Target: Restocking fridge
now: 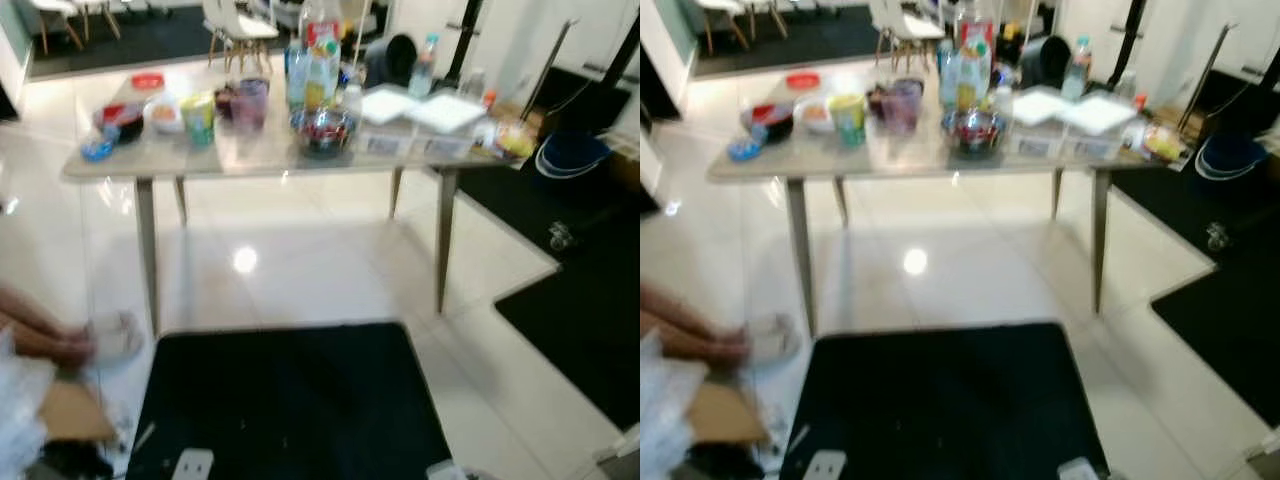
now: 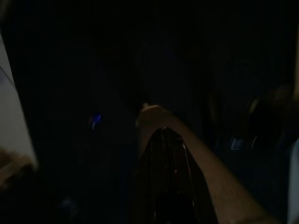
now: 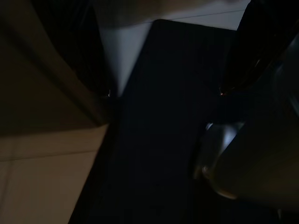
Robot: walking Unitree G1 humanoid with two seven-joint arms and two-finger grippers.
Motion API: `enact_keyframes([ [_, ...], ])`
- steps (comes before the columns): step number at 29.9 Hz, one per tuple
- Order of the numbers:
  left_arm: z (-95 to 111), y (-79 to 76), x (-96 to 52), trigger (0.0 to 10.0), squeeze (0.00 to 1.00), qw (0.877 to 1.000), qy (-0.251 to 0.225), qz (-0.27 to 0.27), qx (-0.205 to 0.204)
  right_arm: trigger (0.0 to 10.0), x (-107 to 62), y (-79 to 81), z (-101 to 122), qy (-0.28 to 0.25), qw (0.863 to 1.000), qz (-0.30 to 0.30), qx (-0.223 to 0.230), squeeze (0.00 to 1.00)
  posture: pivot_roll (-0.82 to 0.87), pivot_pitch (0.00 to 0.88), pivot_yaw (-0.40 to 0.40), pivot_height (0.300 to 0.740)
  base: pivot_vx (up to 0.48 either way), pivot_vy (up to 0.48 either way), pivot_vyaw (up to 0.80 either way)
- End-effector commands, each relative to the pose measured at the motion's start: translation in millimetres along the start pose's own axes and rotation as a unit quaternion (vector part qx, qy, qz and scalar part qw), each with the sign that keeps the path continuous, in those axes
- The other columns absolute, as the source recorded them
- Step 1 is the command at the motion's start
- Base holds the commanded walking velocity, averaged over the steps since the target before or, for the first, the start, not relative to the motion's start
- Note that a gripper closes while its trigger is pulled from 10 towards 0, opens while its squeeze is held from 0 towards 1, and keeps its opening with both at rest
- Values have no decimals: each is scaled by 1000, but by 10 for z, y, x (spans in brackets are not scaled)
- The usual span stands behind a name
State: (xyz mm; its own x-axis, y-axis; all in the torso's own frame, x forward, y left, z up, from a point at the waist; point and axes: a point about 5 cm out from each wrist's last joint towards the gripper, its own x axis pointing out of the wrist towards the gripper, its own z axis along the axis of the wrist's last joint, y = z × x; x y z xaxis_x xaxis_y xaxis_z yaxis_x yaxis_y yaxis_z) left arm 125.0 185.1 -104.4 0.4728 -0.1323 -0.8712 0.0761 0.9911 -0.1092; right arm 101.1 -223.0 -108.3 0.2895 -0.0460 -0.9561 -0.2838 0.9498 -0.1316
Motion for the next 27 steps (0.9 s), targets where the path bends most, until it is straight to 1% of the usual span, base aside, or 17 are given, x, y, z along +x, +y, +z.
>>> enact_keyframes([
  [1, -149, 35, -36, 10000, 0, 1000, 29, 6, -4, 10000, 14, 38, 144, -24, 1000, 5, -4, 0, -48, 0, -11, 740, 277, 0, 0],
  [27, -149, 50, -40, 10000, 0, 1000, 30, 5, -1, 10000, 17, 59, 156, -26, 1000, 7, -4, 0, -46, 0, -6, 740, 278, 0, 0],
])
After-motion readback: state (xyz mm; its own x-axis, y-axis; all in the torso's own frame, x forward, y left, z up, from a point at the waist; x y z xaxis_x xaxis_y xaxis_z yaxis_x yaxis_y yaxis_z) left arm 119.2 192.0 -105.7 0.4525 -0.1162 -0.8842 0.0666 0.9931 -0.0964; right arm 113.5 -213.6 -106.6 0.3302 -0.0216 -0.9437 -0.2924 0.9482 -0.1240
